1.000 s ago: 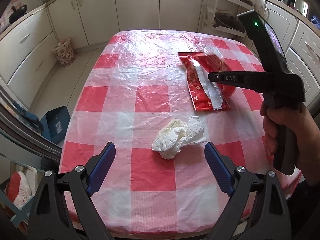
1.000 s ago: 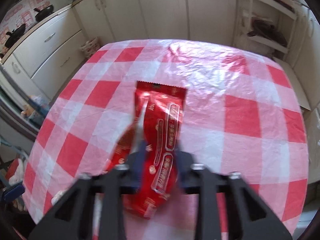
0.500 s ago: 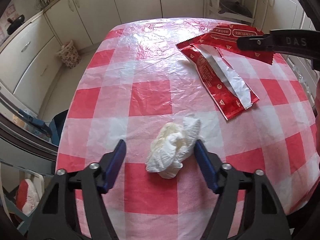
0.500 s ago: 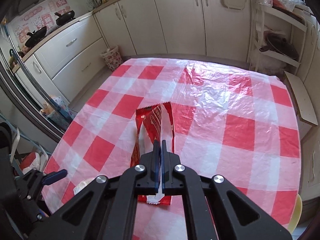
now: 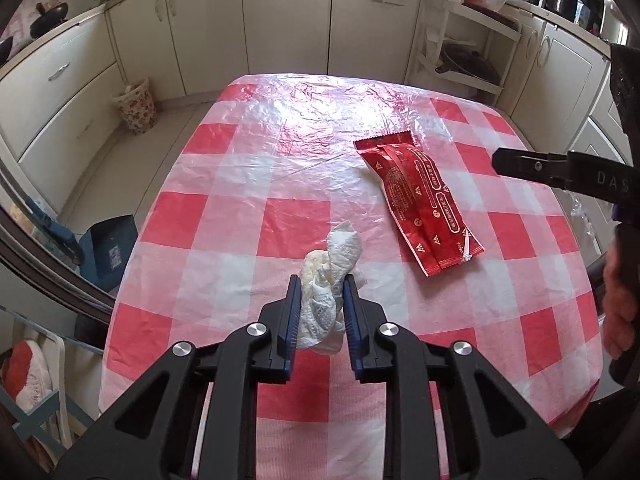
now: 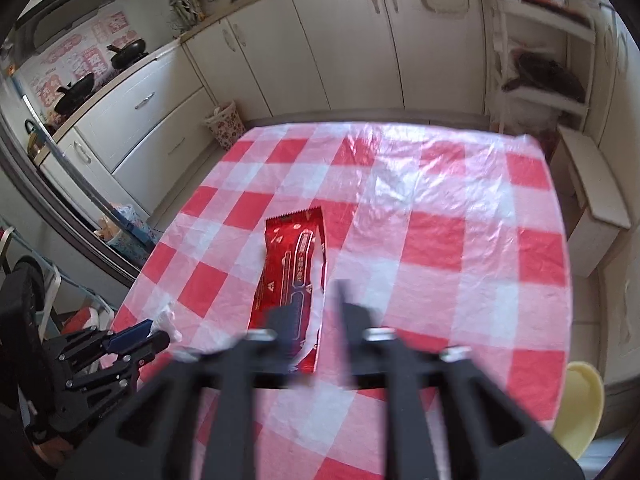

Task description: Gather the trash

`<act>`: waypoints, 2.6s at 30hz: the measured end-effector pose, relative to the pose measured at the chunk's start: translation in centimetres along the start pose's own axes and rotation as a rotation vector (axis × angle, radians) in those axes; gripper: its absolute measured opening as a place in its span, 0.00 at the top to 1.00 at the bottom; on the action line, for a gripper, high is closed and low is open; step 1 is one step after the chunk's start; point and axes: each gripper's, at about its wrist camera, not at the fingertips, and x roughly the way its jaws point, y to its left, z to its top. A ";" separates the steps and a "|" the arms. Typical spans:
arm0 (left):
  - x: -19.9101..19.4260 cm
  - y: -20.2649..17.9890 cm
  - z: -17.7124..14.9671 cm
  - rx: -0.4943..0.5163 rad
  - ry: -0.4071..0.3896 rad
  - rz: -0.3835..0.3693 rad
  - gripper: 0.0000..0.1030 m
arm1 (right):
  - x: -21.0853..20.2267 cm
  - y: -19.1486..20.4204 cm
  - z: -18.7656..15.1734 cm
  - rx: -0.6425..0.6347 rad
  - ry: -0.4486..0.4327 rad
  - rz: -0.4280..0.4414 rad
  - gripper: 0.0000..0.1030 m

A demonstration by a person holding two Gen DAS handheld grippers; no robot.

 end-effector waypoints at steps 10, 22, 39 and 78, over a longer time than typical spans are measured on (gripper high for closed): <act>-1.2 1.8 -0.1 -0.036 -0.023 -0.007 0.81 | 8.6 4.0 -0.3 -0.086 0.087 -0.132 0.17; -1.9 1.9 0.4 -0.043 -0.039 -0.016 0.81 | 8.5 4.2 -0.5 -0.141 0.061 -0.136 0.86; -4.5 -1.3 -1.0 -0.006 -0.122 -0.063 0.81 | -4.1 0.7 -2.7 -0.106 -0.084 -0.088 0.88; -6.3 -8.1 -1.1 0.108 -0.209 -0.115 0.81 | -9.7 -8.3 -7.4 0.000 -0.070 -0.218 0.88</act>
